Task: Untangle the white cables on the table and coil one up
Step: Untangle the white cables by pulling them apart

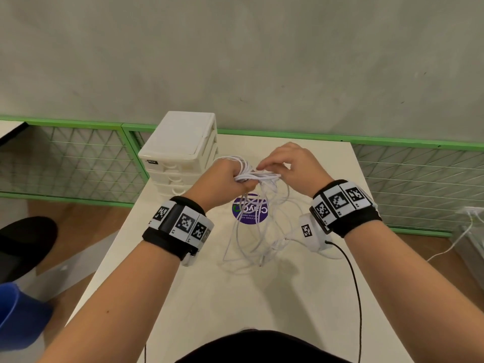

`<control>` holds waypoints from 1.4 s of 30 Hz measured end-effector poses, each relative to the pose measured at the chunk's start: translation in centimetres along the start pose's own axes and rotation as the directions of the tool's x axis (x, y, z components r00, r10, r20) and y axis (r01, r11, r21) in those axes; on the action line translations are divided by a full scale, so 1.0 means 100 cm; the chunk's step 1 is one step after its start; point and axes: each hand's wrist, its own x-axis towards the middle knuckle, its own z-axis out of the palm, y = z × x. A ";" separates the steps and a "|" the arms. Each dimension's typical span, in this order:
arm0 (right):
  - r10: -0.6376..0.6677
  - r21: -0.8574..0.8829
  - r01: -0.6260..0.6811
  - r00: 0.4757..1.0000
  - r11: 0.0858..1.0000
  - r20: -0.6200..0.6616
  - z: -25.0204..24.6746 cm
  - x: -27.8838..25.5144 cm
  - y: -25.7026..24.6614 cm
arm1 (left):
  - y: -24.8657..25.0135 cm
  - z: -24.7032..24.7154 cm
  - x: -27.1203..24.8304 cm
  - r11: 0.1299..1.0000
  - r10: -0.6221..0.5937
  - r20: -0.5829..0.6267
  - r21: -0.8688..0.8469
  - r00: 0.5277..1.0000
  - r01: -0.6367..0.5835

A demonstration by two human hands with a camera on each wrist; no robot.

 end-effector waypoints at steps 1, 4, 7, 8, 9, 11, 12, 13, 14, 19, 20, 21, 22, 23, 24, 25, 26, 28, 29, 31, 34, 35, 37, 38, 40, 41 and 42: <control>0.042 -0.005 -0.042 0.999 0.999 -0.025 -0.001 -0.002 0.003 | -0.001 -0.002 -0.001 1.000 -0.009 -0.053 -0.024 0.999 0.008; 0.270 0.059 -0.265 0.956 0.962 -0.111 -0.001 -0.009 0.018 | -0.004 -0.006 -0.004 0.985 -0.086 -0.224 -0.166 0.971 0.049; 0.480 0.009 -0.484 0.866 0.875 -0.139 0.002 -0.026 0.041 | -0.010 -0.012 -0.004 0.953 -0.168 -0.300 -0.292 0.939 0.077; 0.541 -0.034 -0.551 0.827 0.834 -0.154 0.001 -0.033 0.049 | -0.013 -0.014 -0.004 0.946 -0.186 -0.288 -0.309 0.940 0.092; 0.600 -0.070 -0.617 0.782 0.784 -0.167 0.000 -0.040 0.059 | -0.016 -0.015 -0.005 0.945 -0.197 -0.268 -0.310 0.943 0.109; 0.698 -0.107 -0.711 0.703 0.695 -0.133 -0.002 -0.052 0.075 | -0.019 -0.018 -0.006 0.951 -0.212 -0.224 -0.271 0.951 0.148; 0.727 -0.126 -0.730 0.682 0.671 -0.079 -0.001 -0.055 0.080 | -0.020 -0.018 -0.006 0.958 -0.210 -0.204 -0.241 0.956 0.158; 0.737 -0.137 -0.733 0.675 0.667 -0.027 0.001 -0.056 0.083 | -0.021 -0.017 -0.006 0.965 -0.195 -0.180 -0.212 0.964 0.156; 0.721 -0.130 -0.715 0.692 0.687 0.001 0.003 -0.055 0.083 | -0.020 -0.015 -0.005 0.972 -0.176 -0.161 -0.184 0.971 0.146; 0.283 0.047 -0.279 0.948 0.959 -0.148 0.003 -0.032 0.047 | -0.012 -0.008 -0.001 0.994 -0.086 -0.100 -0.074 0.991 0.079; 0.228 0.080 -0.217 0.961 0.973 -0.157 0.002 -0.025 0.039 | -0.010 -0.007 0.000 0.996 -0.069 -0.083 -0.055 0.994 0.065; 0.203 0.125 -0.187 0.970 0.974 -0.135 0.001 -0.019 0.031 | -0.008 -0.006 0.001 0.998 -0.059 -0.062 -0.043 0.996 0.056; 0.195 0.173 -0.180 0.978 0.968 -0.076 -0.001 -0.014 0.024 | -0.007 -0.006 0.002 0.998 -0.049 -0.046 -0.032 0.998 0.048; 0.199 0.225 -0.197 0.980 0.954 0.012 -0.002 -0.010 0.018 | -0.005 -0.007 0.003 0.999 -0.043 -0.035 -0.019 0.998 0.042; 0.207 0.278 -0.229 0.973 0.933 0.106 -0.003 -0.007 0.013 | -0.005 -0.007 0.004 0.999 -0.041 -0.037 -0.009 0.998 0.041; 0.216 0.319 -0.263 0.960 0.910 0.177 -0.004 -0.005 0.010 | -0.006 -0.008 0.004 0.999 -0.047 -0.043 -0.002 0.998 0.047; 0.222 0.335 -0.286 0.951 0.898 0.216 -0.004 -0.004 0.010 | -0.007 -0.008 0.005 0.998 -0.058 -0.056 0.003 0.997 0.058; 0.202 0.306 -0.260 0.957 0.916 0.208 -0.003 -0.004 0.010 | -0.009 -0.008 0.004 0.996 -0.081 -0.067 0.015 0.994 0.083; 0.181 0.282 -0.232 0.964 0.931 0.195 -0.001 -0.004 0.011 | -0.010 -0.008 0.004 0.996 -0.085 -0.062 0.024 0.994 0.086; 0.159 0.255 -0.205 0.969 0.945 0.190 0.003 -0.003 0.010 | -0.008 -0.005 0.003 0.997 -0.068 -0.042 0.039 0.997 0.070; 0.192 0.302 -0.283 0.935 0.911 0.297 0.008 -0.002 0.005 | -0.005 -0.002 0.004 0.999 -0.041 -0.019 0.035 0.999 0.041; 0.201 0.307 -0.313 0.917 0.899 0.345 0.009 -0.002 0.004 | -0.004 -0.002 0.003 0.999 -0.034 -0.019 0.031 0.999 0.035; 0.252 0.281 -0.362 0.898 0.889 0.362 0.011 -0.005 0.006 | -0.006 -0.004 0.003 0.999 -0.032 -0.026 0.035 0.999 0.032; 0.299 0.273 -0.389 0.899 0.880 0.319 0.009 -0.007 0.009 | -0.008 -0.006 0.003 0.998 -0.037 -0.034 0.043 0.999 0.039; 0.416 0.298 -0.462 0.886 0.836 0.205 0.003 -0.014 0.019 | -0.015 -0.011 0.002 0.996 -0.060 -0.063 0.068 0.996 0.065; 0.473 0.330 -0.503 0.864 0.799 0.172 0.000 -0.020 0.024 | -0.018 -0.014 0.001 0.993 -0.081 -0.084 0.076 0.993 0.087; 0.520 0.357 -0.539 0.840 0.763 0.154 -0.003 -0.026 0.030 | -0.022 -0.016 -0.001 0.991 -0.102 -0.109 0.079 0.989 0.111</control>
